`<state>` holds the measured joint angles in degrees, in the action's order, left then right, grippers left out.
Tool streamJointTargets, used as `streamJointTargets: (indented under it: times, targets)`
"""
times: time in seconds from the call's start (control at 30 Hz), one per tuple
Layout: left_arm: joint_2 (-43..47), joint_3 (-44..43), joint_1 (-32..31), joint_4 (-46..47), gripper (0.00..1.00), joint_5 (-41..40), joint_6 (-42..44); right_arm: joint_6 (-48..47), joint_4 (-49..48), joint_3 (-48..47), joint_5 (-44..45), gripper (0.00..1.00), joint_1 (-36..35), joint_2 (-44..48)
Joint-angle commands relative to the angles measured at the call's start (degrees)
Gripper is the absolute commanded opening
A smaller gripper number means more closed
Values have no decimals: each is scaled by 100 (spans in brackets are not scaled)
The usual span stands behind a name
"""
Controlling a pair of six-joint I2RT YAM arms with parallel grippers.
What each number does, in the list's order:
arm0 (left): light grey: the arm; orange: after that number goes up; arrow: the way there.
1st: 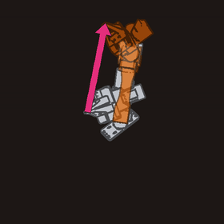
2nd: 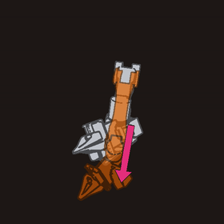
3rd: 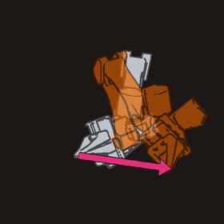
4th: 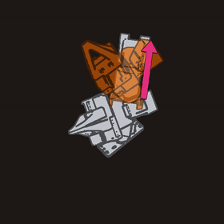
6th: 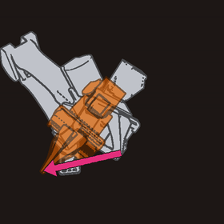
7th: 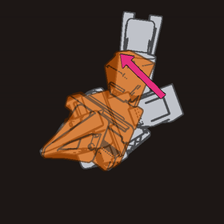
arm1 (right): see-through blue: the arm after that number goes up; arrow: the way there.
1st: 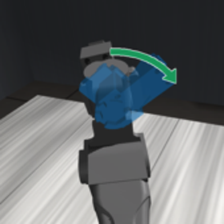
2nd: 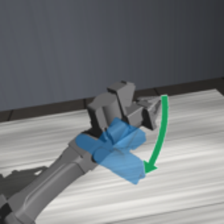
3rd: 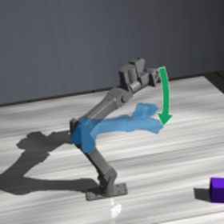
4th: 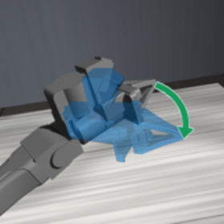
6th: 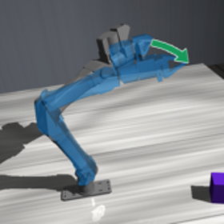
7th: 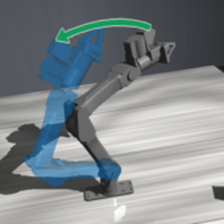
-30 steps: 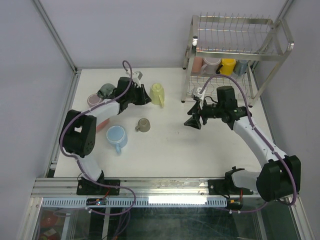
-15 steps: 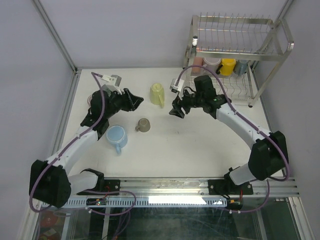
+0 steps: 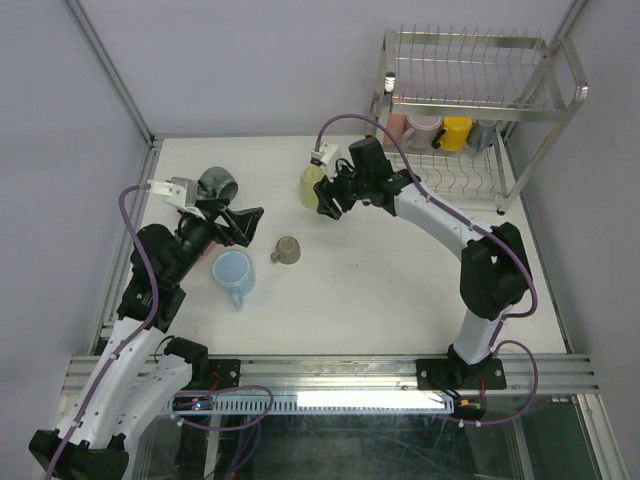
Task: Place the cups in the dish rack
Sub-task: Pick up the cup at the center of the board.
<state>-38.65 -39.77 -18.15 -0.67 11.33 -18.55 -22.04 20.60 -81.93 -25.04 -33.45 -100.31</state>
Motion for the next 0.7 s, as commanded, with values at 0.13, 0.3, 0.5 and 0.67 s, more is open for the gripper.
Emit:
streamJointTargets:
  times: [0.13,0.3,0.5,0.67]
  targets:
    - [445,7,28,-1323,99,-1125,837,1233,-195,-871,1302,61,-72,-806]
    - [517,44,33,-1398,99,-1287,884,1717,-170,-1236,1868,61,-92,-1314]
    - [575,55,33,-1470,99,-1409,898,1901,-175,-1521,1930,61,-101,-1736]
    - [572,61,32,-1472,99,-1395,899,1941,-185,-1695,1840,56,-100,-2067]
